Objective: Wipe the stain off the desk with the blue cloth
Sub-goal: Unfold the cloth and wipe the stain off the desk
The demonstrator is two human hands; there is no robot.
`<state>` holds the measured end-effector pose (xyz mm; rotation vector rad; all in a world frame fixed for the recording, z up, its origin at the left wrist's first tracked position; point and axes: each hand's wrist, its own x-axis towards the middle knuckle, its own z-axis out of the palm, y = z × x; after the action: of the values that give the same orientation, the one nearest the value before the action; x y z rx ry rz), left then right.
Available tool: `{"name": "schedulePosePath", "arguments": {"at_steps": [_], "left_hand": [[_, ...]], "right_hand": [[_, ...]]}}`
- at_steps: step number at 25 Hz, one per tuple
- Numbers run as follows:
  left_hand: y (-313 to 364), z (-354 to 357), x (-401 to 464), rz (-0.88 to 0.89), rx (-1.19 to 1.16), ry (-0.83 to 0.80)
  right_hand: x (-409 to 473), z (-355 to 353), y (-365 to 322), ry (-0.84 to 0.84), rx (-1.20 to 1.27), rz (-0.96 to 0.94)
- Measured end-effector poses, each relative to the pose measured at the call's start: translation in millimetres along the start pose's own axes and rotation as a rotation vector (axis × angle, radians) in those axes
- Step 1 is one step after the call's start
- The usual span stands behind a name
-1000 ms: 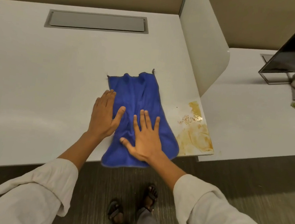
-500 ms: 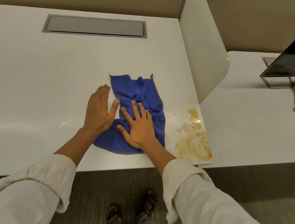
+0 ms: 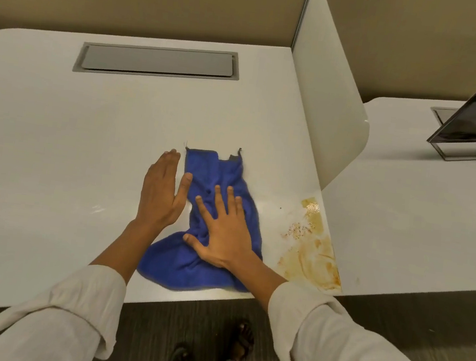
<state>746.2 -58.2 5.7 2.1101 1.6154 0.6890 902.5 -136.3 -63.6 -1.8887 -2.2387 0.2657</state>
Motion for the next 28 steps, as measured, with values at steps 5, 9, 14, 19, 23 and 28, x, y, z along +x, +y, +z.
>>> {"name": "schedulePosePath", "arguments": {"at_steps": [5, 9, 14, 19, 23, 28], "left_hand": [[3, 15, 20, 0.015, 0.0, -0.05], [15, 34, 32, 0.082, 0.009, -0.053], [33, 61, 27, 0.036, -0.009, -0.089], [57, 73, 23, 0.066, -0.014, -0.102], [60, 77, 35, 0.072, 0.003, -0.083], [64, 86, 48, 0.089, -0.003, -0.014]], "right_hand": [[25, 4, -2, 0.049, 0.063, 0.013], [71, -10, 34, 0.041, 0.003, 0.115], [53, -27, 104, 0.082, 0.003, 0.303], [-12, -22, 80, 0.124, 0.077, 0.185], [28, -22, 62, 0.094, 0.125, 0.044], [100, -35, 102, -0.021, -0.001, 0.172]]}}
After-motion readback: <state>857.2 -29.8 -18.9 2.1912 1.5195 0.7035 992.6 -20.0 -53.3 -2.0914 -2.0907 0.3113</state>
